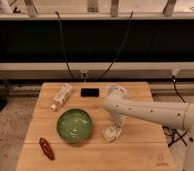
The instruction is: Wipe the white sponge on the table
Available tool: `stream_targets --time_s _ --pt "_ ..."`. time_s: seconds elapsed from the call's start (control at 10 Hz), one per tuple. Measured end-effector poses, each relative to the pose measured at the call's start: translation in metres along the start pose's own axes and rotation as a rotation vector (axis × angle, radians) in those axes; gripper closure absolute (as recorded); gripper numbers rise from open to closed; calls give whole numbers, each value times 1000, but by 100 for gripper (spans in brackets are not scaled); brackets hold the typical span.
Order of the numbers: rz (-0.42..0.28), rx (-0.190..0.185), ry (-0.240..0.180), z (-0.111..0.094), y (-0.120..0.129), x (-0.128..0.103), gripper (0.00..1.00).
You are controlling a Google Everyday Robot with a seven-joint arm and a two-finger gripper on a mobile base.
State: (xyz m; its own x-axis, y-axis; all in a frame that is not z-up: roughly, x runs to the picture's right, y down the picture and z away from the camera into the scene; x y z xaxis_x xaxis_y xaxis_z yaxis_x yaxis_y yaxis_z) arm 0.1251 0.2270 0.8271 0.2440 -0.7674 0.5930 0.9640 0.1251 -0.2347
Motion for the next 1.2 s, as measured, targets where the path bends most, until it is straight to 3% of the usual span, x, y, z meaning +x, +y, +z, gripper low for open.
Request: stream_targets --time_s 0.3,0.5,0.8,1.0,1.2 --pt "-18 14 -44 -1 11 -35 100" --pt "-8 14 -56 -1 27 -46 100" --pt "39 -20 -52 2 68 -37 100" --pt "116 -39 -41 4 99 -19 100" --pt "156 -36 -41 5 105 -3 100"
